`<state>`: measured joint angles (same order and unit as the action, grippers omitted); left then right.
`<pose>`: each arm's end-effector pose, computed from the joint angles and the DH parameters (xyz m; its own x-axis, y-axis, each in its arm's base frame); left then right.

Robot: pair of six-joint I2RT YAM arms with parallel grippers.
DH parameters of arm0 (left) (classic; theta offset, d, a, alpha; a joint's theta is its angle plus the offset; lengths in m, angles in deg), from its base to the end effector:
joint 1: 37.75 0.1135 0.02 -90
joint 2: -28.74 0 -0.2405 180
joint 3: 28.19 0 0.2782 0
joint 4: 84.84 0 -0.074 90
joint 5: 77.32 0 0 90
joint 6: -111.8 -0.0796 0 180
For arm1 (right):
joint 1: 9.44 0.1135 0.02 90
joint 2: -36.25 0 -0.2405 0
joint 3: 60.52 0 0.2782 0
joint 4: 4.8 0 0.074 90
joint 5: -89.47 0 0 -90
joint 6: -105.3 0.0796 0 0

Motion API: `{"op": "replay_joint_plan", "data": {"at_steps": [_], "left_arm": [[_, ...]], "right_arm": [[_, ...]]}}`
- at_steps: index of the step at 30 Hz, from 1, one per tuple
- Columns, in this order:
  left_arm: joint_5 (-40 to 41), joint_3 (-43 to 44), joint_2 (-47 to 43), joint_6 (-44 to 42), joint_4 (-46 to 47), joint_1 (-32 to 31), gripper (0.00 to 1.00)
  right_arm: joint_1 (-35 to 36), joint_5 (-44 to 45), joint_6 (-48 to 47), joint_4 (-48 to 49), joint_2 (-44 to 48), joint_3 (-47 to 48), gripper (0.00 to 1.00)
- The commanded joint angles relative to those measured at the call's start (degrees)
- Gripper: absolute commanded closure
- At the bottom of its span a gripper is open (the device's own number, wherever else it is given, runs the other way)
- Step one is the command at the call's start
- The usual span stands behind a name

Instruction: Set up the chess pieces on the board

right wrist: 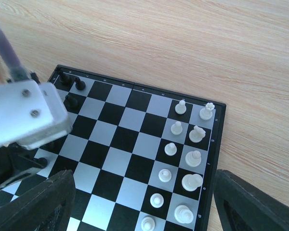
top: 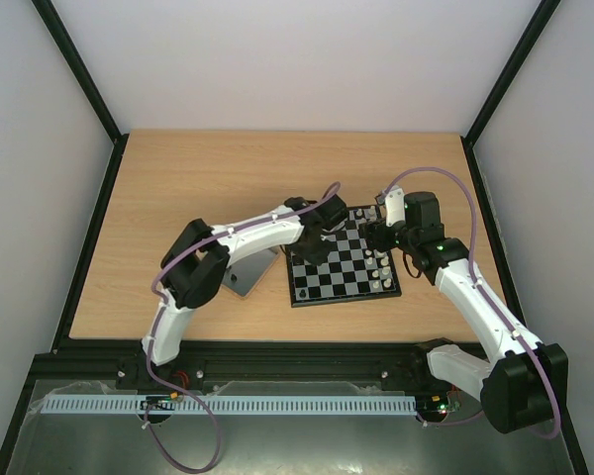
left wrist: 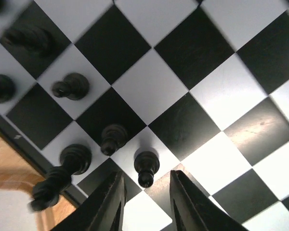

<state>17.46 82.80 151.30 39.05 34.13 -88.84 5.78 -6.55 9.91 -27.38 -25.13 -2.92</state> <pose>0.2990 -0.3599 0.1141 -0.7977 0.5178 -0.3092 0.5479 0.8365 -0.0127 0.3062 0.0920 0.2383 -0.3935 -0.2039 -0.8964 -0.3904 0.9199 -0.0378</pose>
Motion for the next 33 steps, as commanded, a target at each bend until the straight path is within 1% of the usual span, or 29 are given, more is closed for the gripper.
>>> {"op": "replay_joint_plan", "data": {"at_steps": [1, 4, 8, 11, 15, 18, 19, 20, 23, 28, 33], "left_arm": [[1.65, -2.32, -9.24, -1.28, 0.83, 0.20, 0.71], [1.68, -6.54, -16.17, -2.12, 2.46, 0.26, 0.70], [5.37, -14.06, -23.55, -0.05, 2.59, 1.93, 0.68], [7.52, -21.48, -27.57, 2.43, 2.19, 6.14, 0.68], [8.67, -30.81, -31.79, 5.54, 2.47, 12.64, 0.74], [7.86, -35.64, -34.21, 6.89, 3.62, 17.68, 0.73], [7.41, -36.75, -34.65, 6.91, 4.26, 19.12, 0.72], [6.98, -37.81, -34.89, 6.91, 4.96, 20.34, 0.69], [5.79, -38.43, -34.20, 6.29, 6.85, 22.80, 0.65], [3.52, -36.53, -30.74, 5.07, 8.41, 25.60, 0.65], [4.14, -33.84, -26.93, 4.88, 8.54, 25.95, 0.70]], "right_arm": [[-0.28, -1.07, -0.35, 0.39, 0.67, -0.54, 0.20], [-0.30, -1.13, -0.34, 0.38, 0.61, -0.56, 0.20], [-0.25, -0.92, -0.39, 0.45, 0.48, -0.58, 0.20], [-0.28, -1.08, -0.45, 0.46, 0.32, -0.58, 0.20], [-0.28, -1.26, -0.50, 0.46, -0.04, -0.63, 0.20], [-0.35, -1.35, -0.50, 0.47, -0.43, -0.59, 0.20], [-0.31, -1.36, -0.50, 0.46, -0.50, -0.61, 0.20], [-0.33, -1.36, -0.57, 0.46, -0.69, -0.63, 0.20], [-0.24, -1.36, -0.58, 0.38, -1.05, -0.50, 0.21], [-0.32, -1.00, -0.67, 0.42, -1.14, -0.59, 0.21], [-0.28, -0.57, -0.94, 0.46, -1.02, -0.58, 0.21]]}}
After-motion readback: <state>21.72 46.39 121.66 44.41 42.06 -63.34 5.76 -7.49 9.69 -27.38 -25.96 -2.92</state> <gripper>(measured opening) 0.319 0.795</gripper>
